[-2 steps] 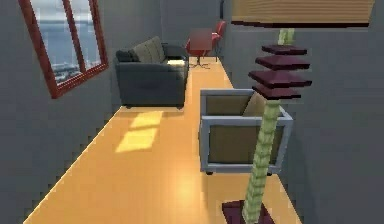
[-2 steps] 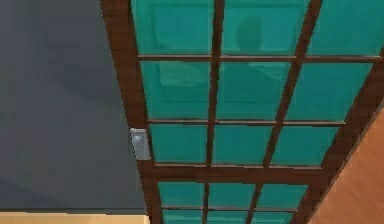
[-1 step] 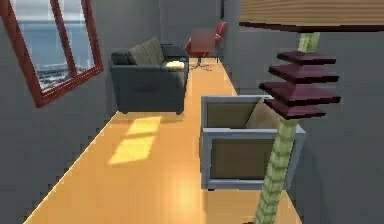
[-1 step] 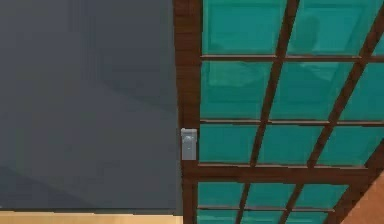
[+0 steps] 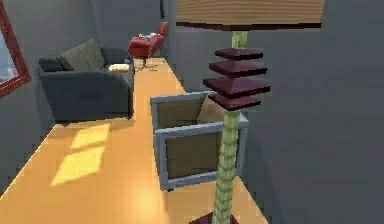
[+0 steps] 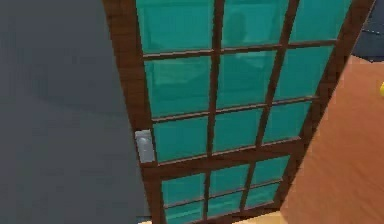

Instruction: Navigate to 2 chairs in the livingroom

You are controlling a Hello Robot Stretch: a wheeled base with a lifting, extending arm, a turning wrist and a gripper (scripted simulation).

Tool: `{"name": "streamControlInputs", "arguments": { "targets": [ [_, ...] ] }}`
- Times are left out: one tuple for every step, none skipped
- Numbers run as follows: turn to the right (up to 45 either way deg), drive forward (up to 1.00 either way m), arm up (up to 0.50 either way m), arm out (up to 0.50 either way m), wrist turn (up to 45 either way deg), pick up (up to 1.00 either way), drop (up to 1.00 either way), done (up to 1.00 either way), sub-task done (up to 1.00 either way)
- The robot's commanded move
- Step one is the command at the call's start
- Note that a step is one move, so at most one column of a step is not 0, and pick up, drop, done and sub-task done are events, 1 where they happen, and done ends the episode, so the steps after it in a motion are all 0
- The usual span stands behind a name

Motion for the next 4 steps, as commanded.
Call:
{"name": "streamControlInputs", "arguments": {
  "targets": [
    [0.0,0.0,0.0,0.0,0.0,0.0,0.0,0.0,1.0],
    [-45.0,0.0,0.0,0.0,0.0,0.0,0.0,0.0,0.0],
    [-24.0,0.0,0.0,0.0,0.0,0.0,0.0,0.0,0.0],
    [0.0,0.5,0.0,0.0,0.0,0.0,0.0,0.0,0.0]
  ]
}}
